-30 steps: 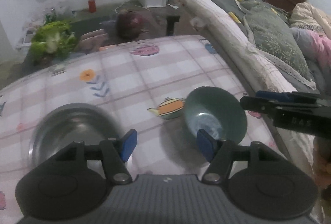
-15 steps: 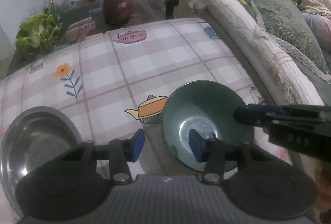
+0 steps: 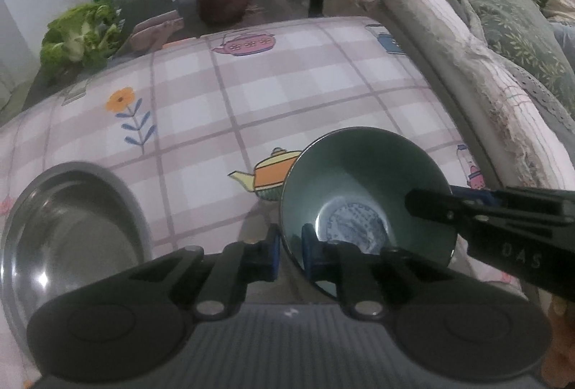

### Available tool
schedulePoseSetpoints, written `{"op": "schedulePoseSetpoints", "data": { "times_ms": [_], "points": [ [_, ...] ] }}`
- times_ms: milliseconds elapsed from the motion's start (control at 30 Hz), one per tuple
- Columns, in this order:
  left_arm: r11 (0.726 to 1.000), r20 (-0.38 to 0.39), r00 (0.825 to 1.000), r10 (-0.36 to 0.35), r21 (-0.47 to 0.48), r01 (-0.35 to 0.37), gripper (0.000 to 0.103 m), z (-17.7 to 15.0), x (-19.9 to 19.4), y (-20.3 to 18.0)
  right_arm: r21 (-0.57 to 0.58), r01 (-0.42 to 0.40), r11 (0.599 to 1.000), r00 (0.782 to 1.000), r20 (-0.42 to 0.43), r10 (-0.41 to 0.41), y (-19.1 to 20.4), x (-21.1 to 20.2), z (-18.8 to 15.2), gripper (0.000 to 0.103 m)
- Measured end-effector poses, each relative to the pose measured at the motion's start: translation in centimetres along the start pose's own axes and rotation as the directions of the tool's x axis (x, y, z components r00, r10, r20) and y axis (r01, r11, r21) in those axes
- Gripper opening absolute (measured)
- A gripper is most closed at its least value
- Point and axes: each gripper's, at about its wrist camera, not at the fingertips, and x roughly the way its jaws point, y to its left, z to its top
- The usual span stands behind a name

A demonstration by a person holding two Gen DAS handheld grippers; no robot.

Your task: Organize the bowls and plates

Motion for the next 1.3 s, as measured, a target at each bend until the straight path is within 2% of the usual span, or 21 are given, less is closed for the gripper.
{"op": "schedulePoseSetpoints", "data": {
  "times_ms": [333, 500, 700, 1300],
  "points": [
    [0.998, 0.01, 0.998, 0.055, 0.029, -0.055, 0.015, -1.1, -1.1, 0.5, -0.014, -0.058, 0.998, 0.998, -0.002, 0.058, 1.2, 0.6, -0.1, 0.015],
    [0.997, 0.0, 0.998, 0.061, 0.048, -0.061, 0.022, -1.4, -0.8, -0.2, 0.015, -0.08, 0.997, 0.997, -0.018, 0.08, 0.7, 0.6, -0.3, 0.017],
    [0.996, -0.007, 0.997, 0.079, 0.046, -0.078, 0.026, -1.9, -0.1, -0.7, 0.007, -0.067, 0.998, 0.997, -0.028, 0.067, 1.0, 0.9, -0.5, 0.019],
    [0.995, -0.005, 0.996, 0.088, 0.037, -0.087, 0.026, -2.2, 0.3, -0.8, 0.027, -0.068, 0.997, 0.996, -0.063, 0.07, 1.1, 2.8, -0.9, 0.022]
  ]
}}
